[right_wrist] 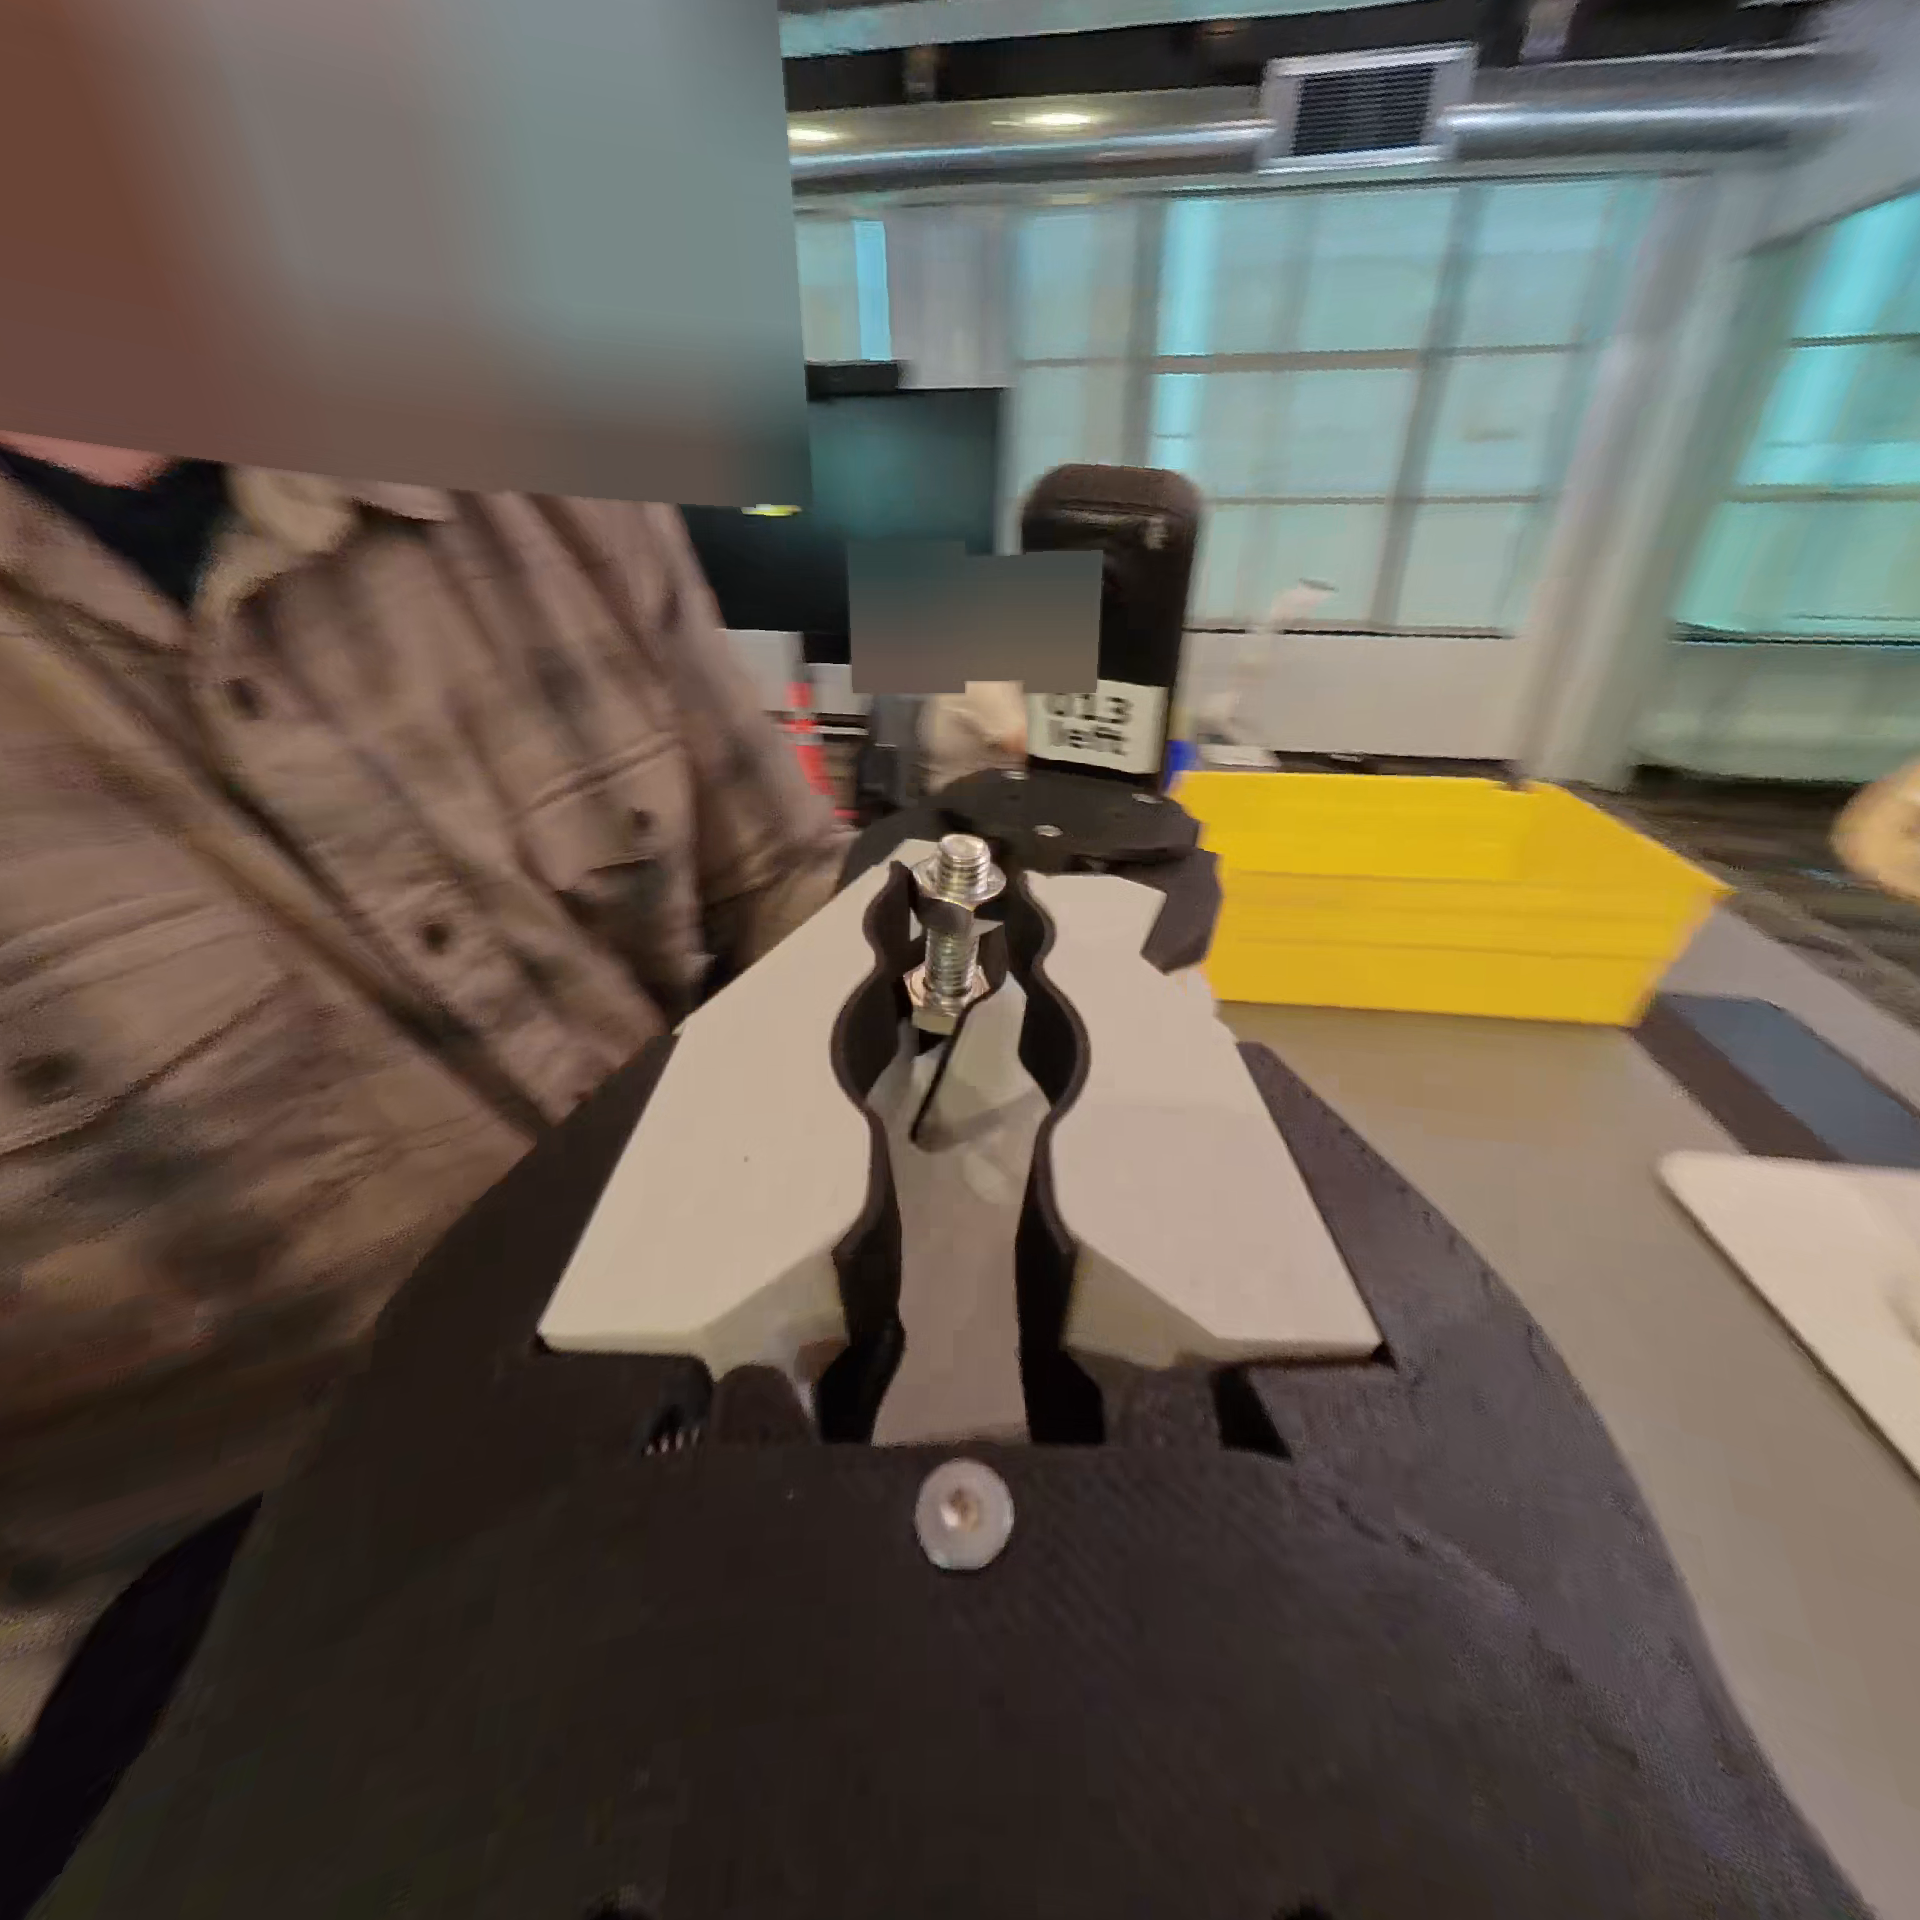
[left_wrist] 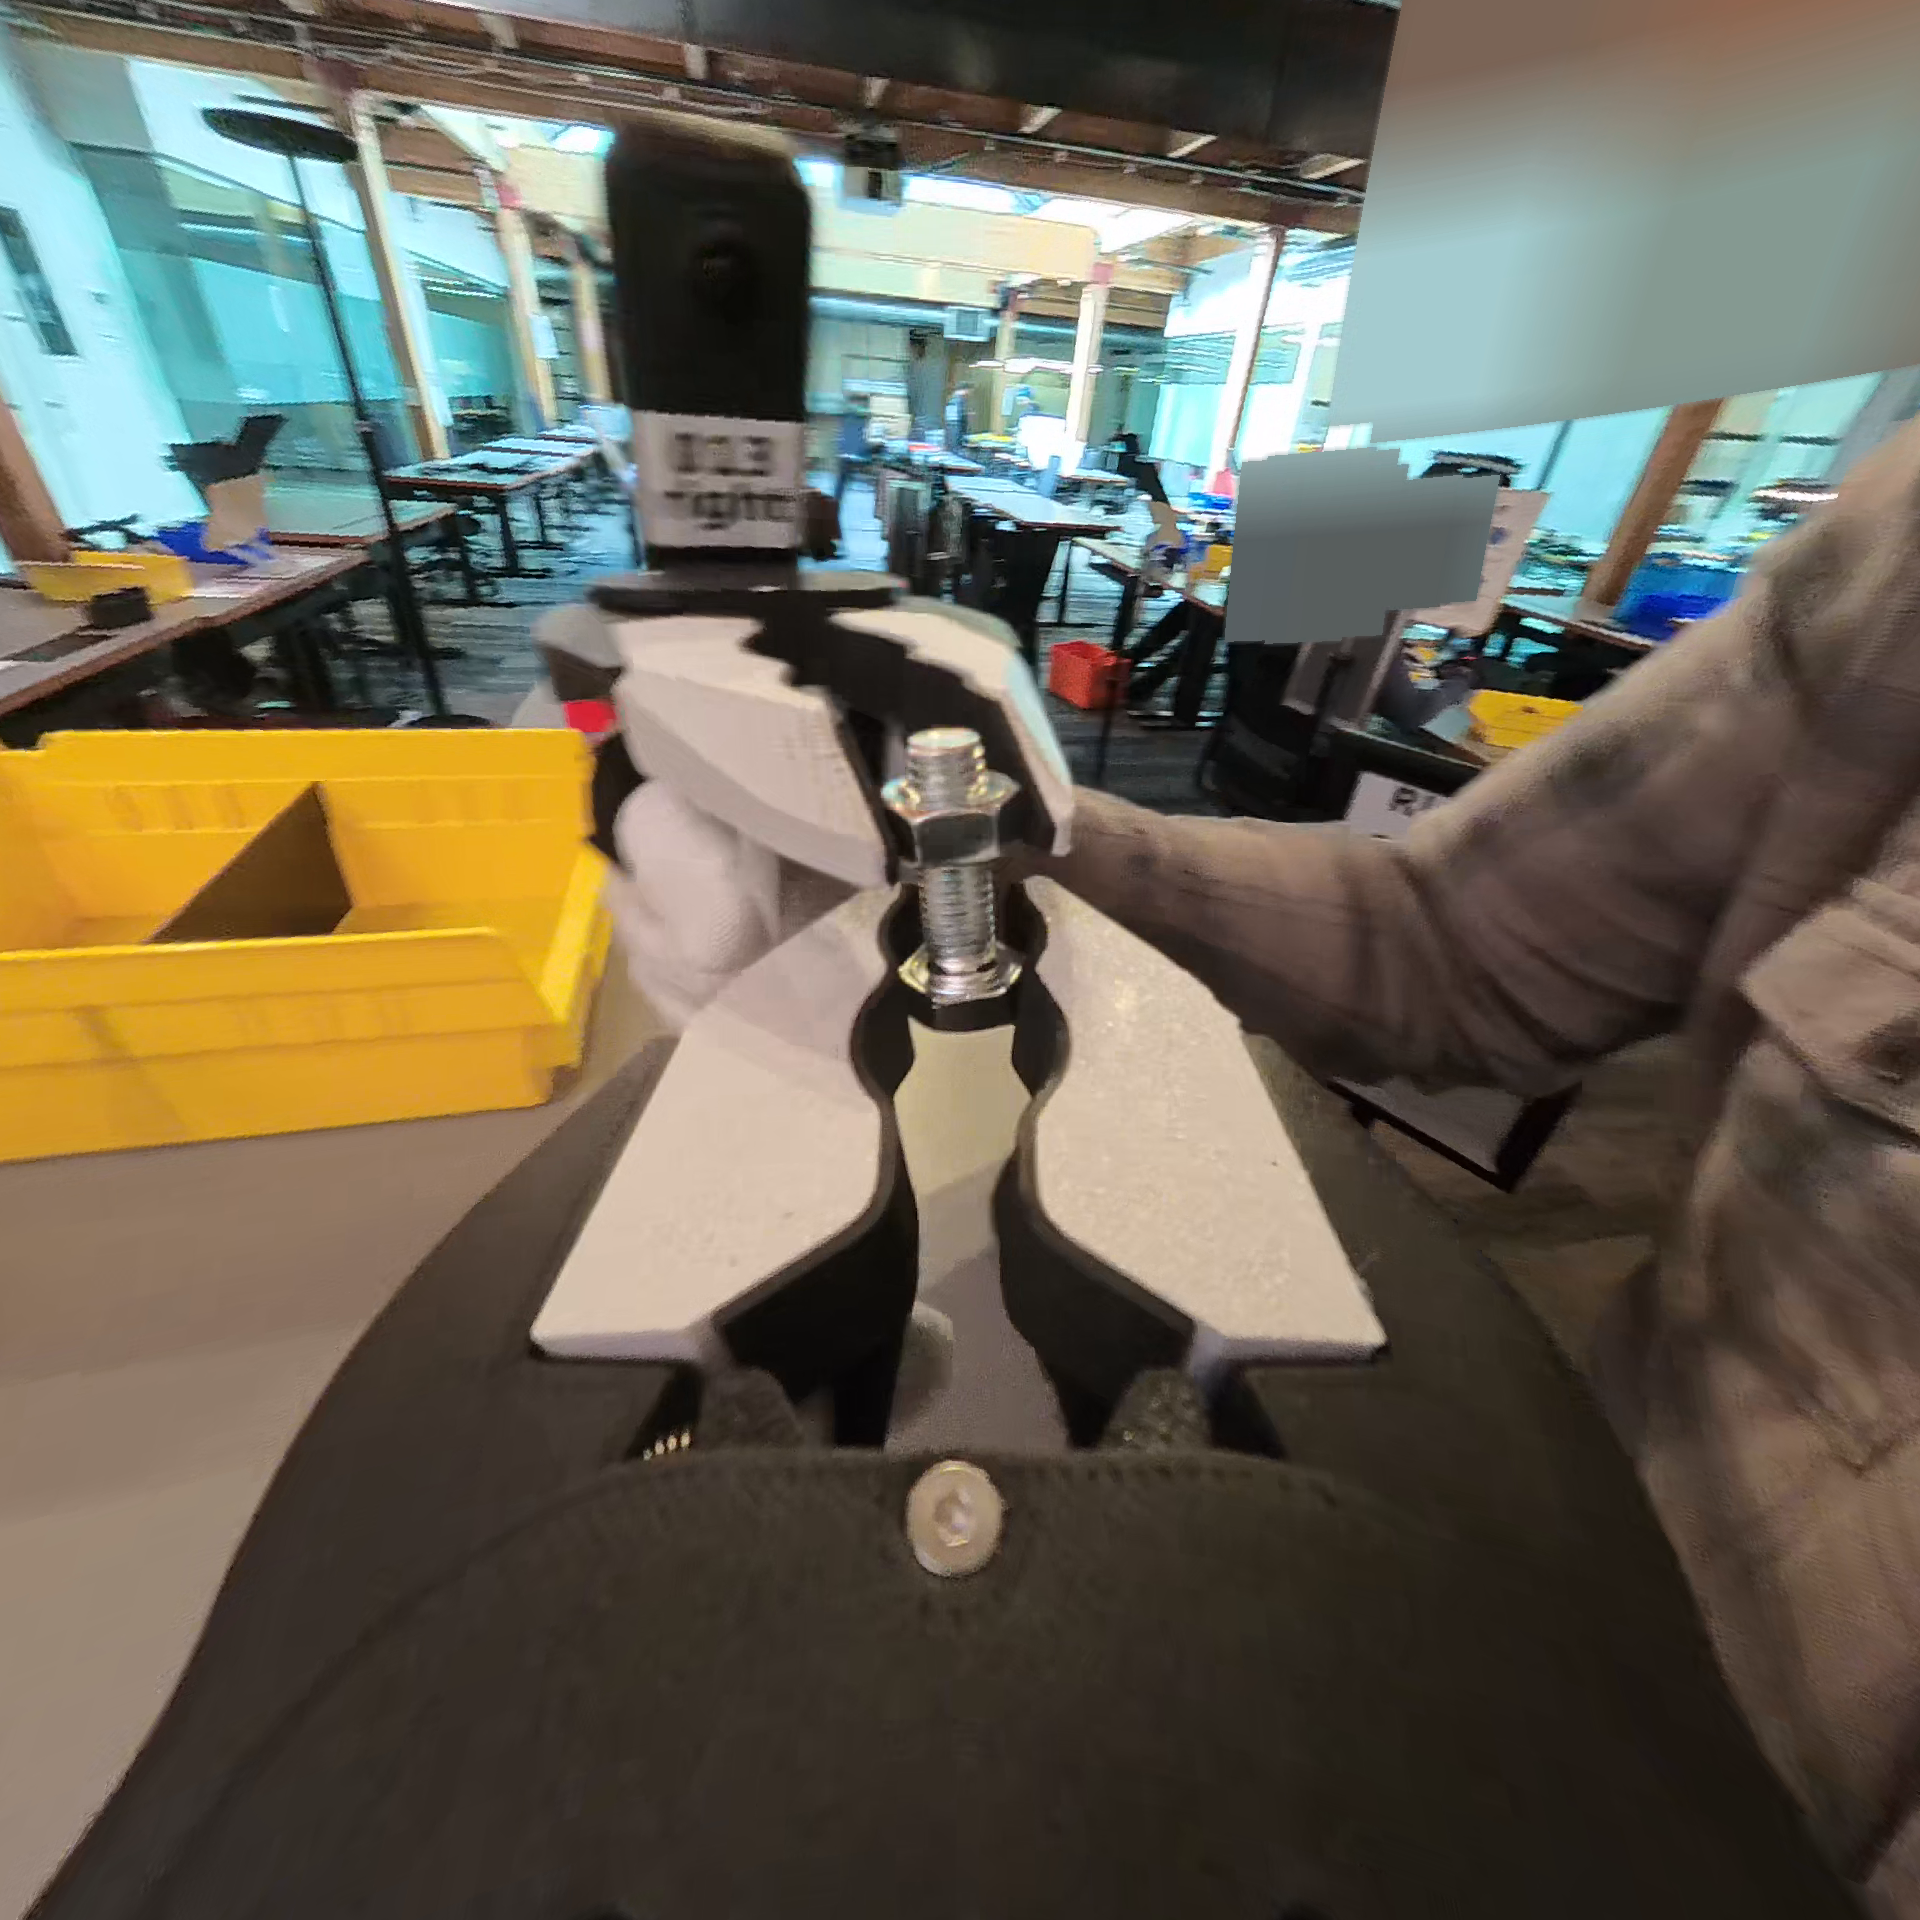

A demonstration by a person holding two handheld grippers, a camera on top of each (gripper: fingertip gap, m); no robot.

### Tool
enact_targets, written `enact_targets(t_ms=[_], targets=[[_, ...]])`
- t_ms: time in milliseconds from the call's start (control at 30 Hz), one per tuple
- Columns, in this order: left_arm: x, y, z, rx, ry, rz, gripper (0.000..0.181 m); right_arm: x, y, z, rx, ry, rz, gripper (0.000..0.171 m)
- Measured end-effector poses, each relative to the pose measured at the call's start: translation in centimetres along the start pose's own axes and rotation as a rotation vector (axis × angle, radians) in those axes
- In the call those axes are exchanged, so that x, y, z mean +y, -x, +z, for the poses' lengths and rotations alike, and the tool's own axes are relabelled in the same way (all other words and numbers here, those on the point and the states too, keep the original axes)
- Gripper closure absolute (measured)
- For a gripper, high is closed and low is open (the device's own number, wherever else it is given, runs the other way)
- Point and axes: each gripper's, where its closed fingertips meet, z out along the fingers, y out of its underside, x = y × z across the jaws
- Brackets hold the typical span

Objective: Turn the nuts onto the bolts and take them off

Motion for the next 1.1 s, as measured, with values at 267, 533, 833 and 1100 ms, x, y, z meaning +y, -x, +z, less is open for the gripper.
enact_targets(t_ms=[267, 533, 833, 1100], targets=[[-0.9, -4.6, 1.0, 0.203, -0.038, -0.037, 0.166, -0.9, 4.6, 0.3, -0.555, 0.02, 0.016, 0.155], [-1.8, -8.2, 0.8, 0.375, -0.072, -0.043, 0.165, -1.8, 7.6, 1.1, -0.867, 0.044, -0.055, 0.155], [-2.0, -7.8, 0.7, 0.341, -0.067, -0.008, 0.165, -2.0, 7.3, 1.4, -0.846, 0.058, -0.07, 0.154], [-1.9, -3.7, 0.5, 0.14, -0.056, 0.023, 0.166, -3.2, 3.7, 1.9, -0.34, 0.016, -0.084, 0.117]])
